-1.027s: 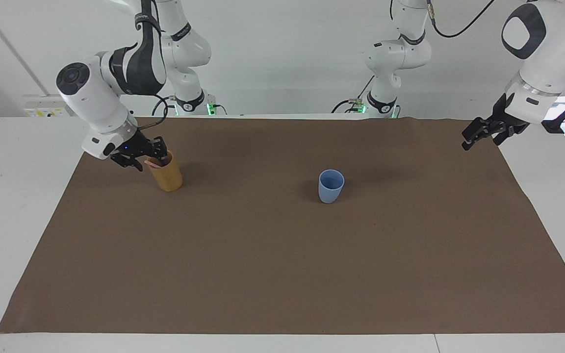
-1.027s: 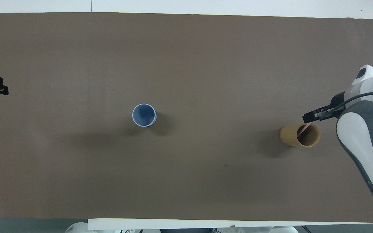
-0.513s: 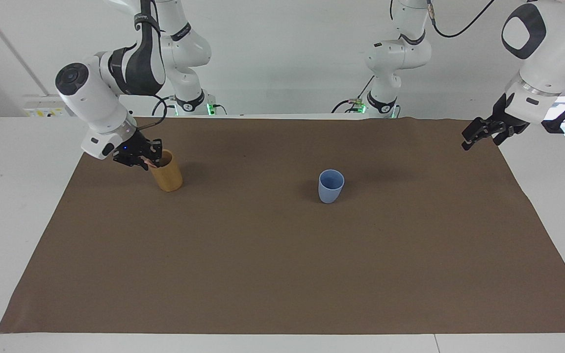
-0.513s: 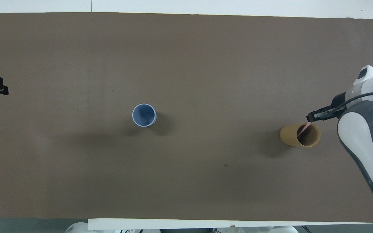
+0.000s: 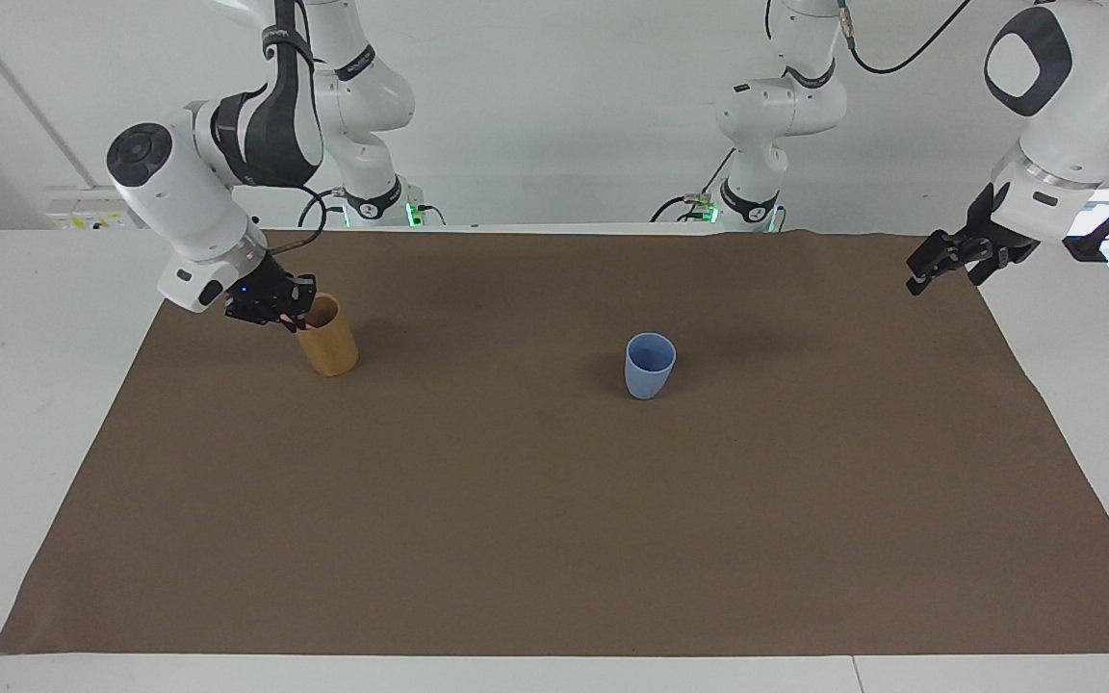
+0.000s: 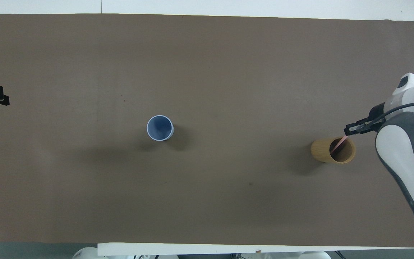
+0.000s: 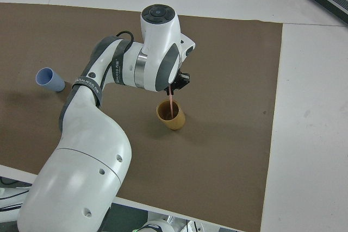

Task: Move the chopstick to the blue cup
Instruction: 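Lift the pink chopstick out of the tan cup with the right gripper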

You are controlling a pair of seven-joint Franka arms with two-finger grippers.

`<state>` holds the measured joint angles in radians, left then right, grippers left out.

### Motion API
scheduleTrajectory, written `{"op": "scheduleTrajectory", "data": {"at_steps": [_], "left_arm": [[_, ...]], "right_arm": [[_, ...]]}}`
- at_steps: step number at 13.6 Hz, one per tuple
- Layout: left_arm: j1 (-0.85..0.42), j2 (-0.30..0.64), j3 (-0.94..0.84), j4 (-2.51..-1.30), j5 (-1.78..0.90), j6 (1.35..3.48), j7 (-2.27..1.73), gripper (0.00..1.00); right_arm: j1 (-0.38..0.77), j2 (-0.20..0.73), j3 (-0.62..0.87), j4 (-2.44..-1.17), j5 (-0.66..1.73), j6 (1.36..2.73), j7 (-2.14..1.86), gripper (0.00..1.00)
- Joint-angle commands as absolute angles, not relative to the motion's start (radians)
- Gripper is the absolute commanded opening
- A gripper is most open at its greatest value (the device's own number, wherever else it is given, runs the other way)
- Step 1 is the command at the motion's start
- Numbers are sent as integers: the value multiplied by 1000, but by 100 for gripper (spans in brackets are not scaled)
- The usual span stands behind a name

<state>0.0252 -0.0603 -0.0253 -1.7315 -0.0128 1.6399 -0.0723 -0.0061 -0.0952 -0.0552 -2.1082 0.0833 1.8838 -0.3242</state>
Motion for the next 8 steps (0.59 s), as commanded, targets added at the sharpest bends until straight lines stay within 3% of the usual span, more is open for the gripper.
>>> {"op": "scheduleTrajectory", "data": {"at_steps": [1, 8], "left_arm": [[21, -58, -20, -1724, -11, 1624, -67, 100], [21, -58, -20, -1724, -11, 1624, -67, 100]], "right_arm": [[-15, -118, -52, -2031, 64, 1791, -348, 0], [29, -123, -29, -1605, 83, 1473, -328, 0]]}}
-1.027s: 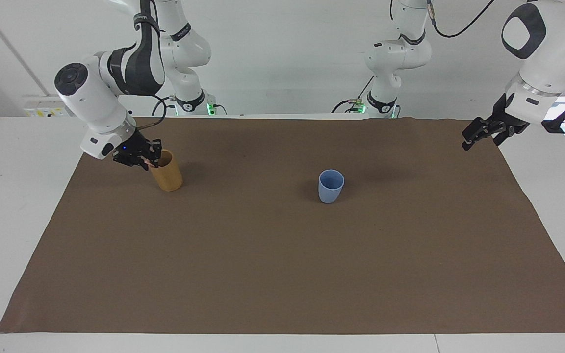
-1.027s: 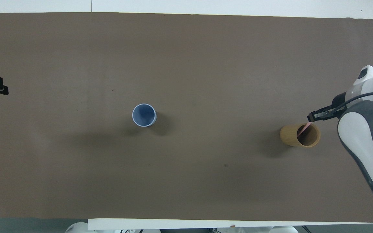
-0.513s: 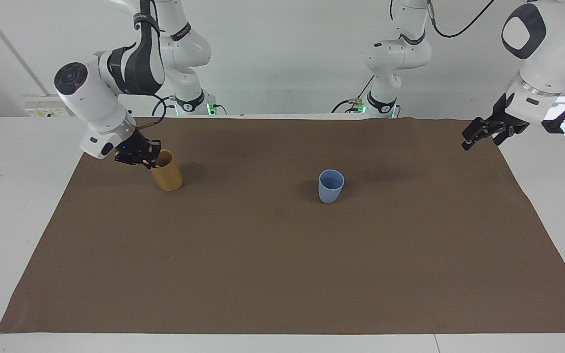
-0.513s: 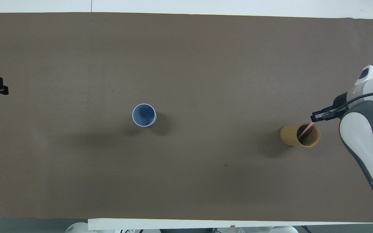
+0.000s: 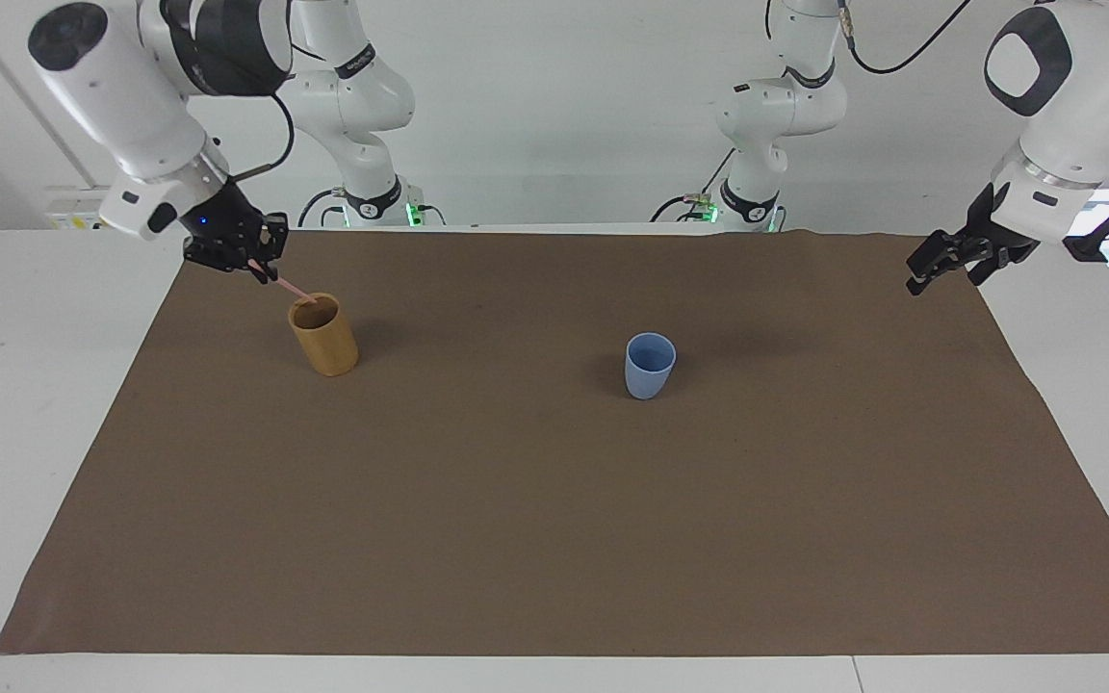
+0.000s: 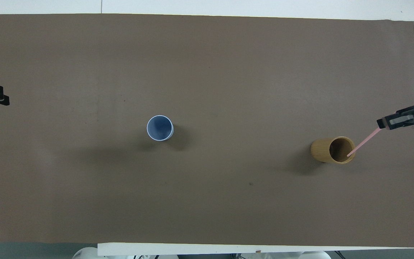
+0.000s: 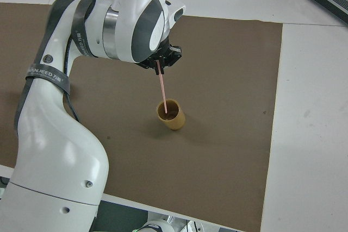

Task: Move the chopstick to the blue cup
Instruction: 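Lift the pink chopstick out of the tan cup with the right gripper, then carry the chopstick over the blue cup and lower it in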

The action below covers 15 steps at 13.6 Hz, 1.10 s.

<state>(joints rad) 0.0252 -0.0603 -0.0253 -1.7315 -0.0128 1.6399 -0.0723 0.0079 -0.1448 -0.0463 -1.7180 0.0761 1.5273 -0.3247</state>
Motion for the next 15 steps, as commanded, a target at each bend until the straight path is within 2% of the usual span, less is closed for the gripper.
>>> {"op": "scheduleTrajectory", "data": {"at_steps": [1, 4, 9, 12, 15], "left_arm": [[21, -58, -20, -1724, -11, 1624, -67, 100], [21, -58, -20, -1724, -11, 1624, -67, 100], [21, -58, -20, -1724, -11, 1624, -67, 100], [21, -58, -20, -1724, -11, 1624, -67, 100], [21, -58, -20, -1724, -11, 1624, -67, 100]], "right_arm": [[50, -120, -19, -1557, 92, 1473, -305, 0], [145, -91, 8, -1494, 197, 1529, -87, 0], [409, -83, 12, -1588, 291, 1869, 442, 0], [537, 18, 12, -1608, 296, 2086, 619, 0], [577, 119, 12, -1608, 282, 2218, 627, 0]]}}
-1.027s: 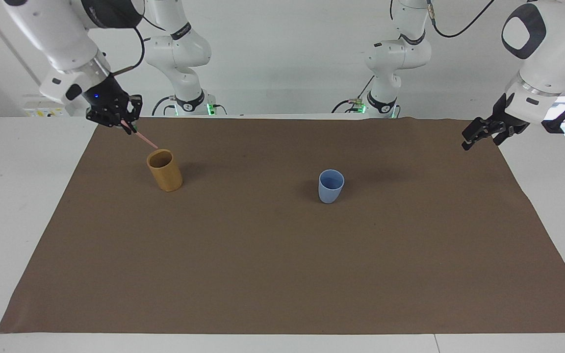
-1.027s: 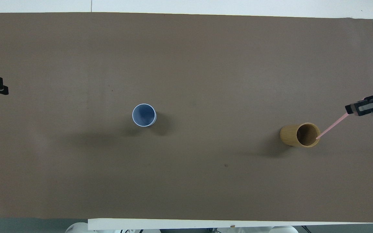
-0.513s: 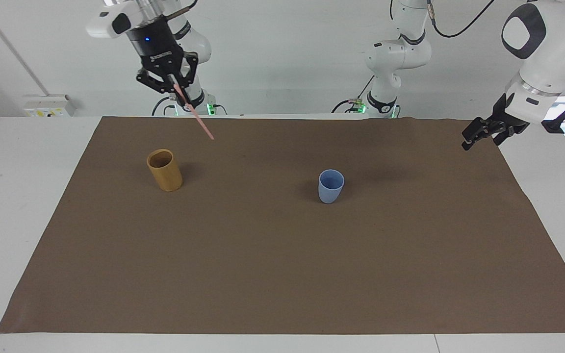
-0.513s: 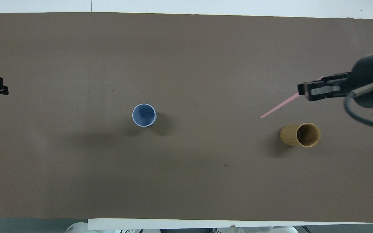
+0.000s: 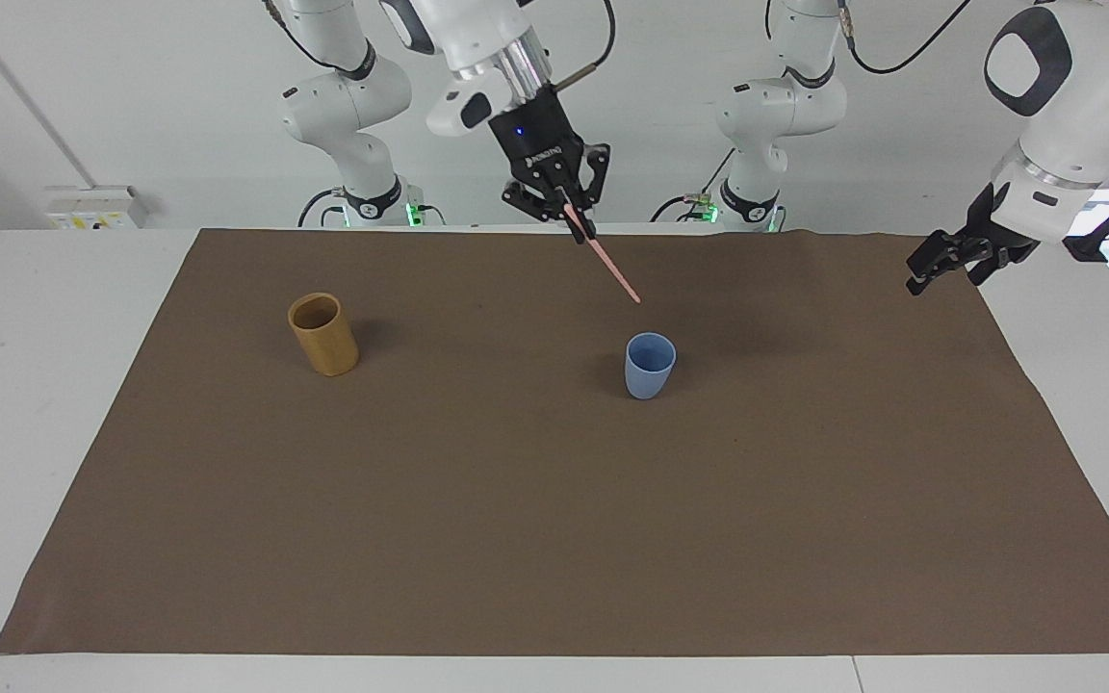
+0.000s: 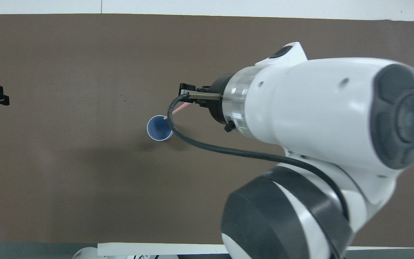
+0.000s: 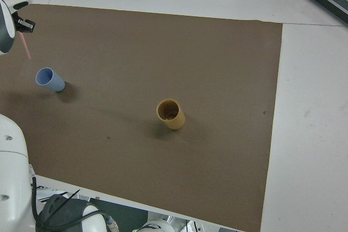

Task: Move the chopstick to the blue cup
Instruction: 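Carry the chopstick over the blue cup and lower it in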

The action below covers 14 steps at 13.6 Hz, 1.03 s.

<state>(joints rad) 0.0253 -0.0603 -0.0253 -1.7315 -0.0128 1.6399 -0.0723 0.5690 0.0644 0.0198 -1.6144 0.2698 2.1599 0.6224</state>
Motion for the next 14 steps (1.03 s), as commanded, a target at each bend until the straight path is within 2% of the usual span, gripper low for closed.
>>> {"op": "scheduleTrajectory", "data": {"at_steps": [1, 8, 12, 13, 14], "left_arm": [[21, -58, -20, -1724, -11, 1624, -67, 100], [21, -58, -20, -1724, -11, 1624, -67, 100], [21, -58, -20, -1724, -11, 1624, -67, 100], [21, -58, -20, -1724, -11, 1623, -67, 100], [21, -58, -20, -1724, -11, 1623, -67, 100]], "right_arm": [[581, 135, 12, -1612, 275, 2229, 626, 0], [627, 147, 12, -1732, 261, 2276, 620, 2], [635, 137, 12, -1785, 258, 2276, 615, 8], [637, 133, 12, -1789, 258, 2276, 615, 13], [637, 133, 12, -1787, 258, 2276, 617, 38]]}}
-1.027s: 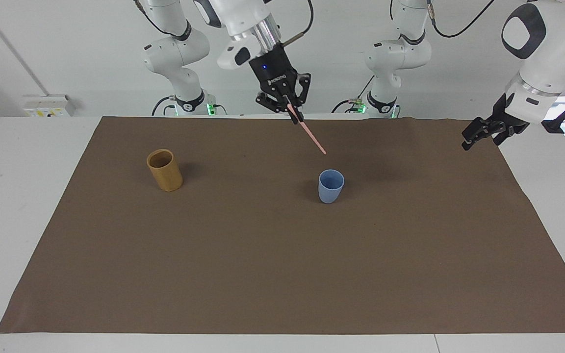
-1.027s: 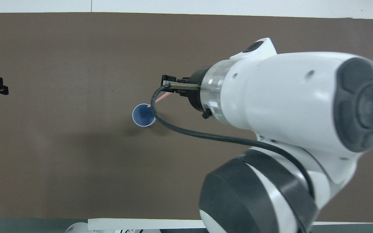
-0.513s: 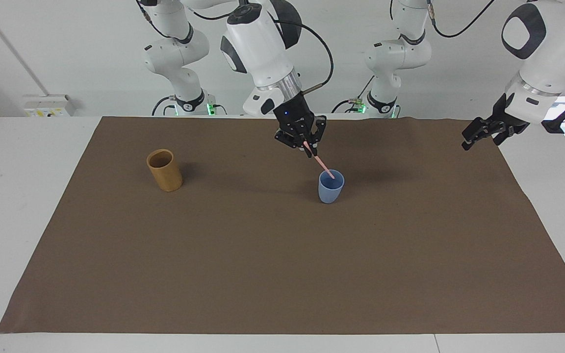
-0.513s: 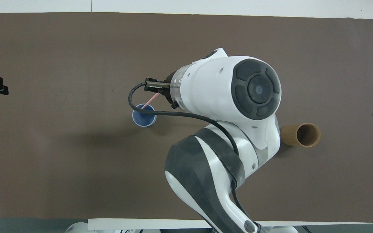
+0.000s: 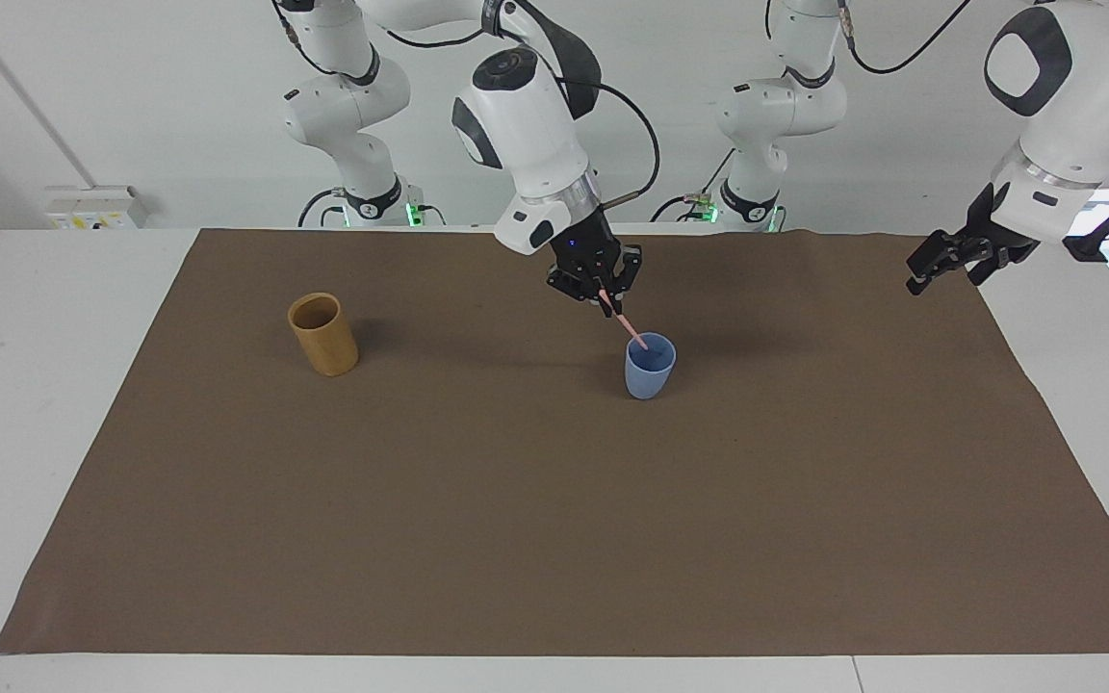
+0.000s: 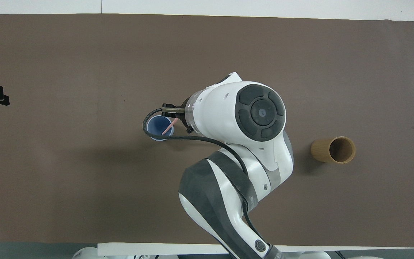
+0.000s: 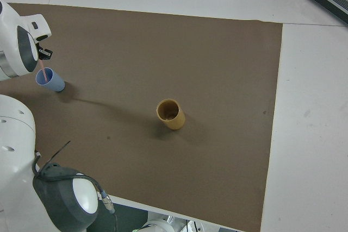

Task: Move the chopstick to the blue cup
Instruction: 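Carry the chopstick over the blue cup and lower it in, then open the right gripper, releasing the chopstick into the blue cup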

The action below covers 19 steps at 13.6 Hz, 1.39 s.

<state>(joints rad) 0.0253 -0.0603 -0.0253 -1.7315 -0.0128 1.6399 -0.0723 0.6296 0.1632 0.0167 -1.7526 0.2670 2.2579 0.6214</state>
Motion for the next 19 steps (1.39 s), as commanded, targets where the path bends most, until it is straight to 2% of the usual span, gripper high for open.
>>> {"op": "scheduleTrajectory", "data": {"at_steps": [1, 2, 5, 8, 10, 15, 17, 19], "left_arm": [[21, -58, -20, -1724, -11, 1624, -67, 100], [21, -58, -20, -1724, -11, 1624, -67, 100], [21, -58, -20, -1724, -11, 1624, -67, 100], [21, -58, -20, -1724, -11, 1624, -67, 100], [21, -58, -20, -1724, -11, 1624, -67, 100], [21, -58, -20, -1724, -11, 1624, -67, 100], [21, -58, -20, -1724, -11, 1624, -67, 100], [21, -58, -20, -1724, -11, 1624, -67, 100]], "right_arm": [[635, 135, 12, -1784, 258, 2278, 615, 82], [637, 140, 12, -1773, 256, 2286, 617, 100], [618, 155, 8, -1680, 217, 2264, 612, 100], [513, 173, 8, -1507, 27, 2047, 582, 100], [422, 154, 3, -1485, 23, 1981, 484, 100], [136, 17, -3, -1442, 23, 1616, 147, 100], [17, -12, -5, -1417, 21, 1472, 10, 100], [-49, -29, -6, -1431, 9, 1384, -85, 100]]}}
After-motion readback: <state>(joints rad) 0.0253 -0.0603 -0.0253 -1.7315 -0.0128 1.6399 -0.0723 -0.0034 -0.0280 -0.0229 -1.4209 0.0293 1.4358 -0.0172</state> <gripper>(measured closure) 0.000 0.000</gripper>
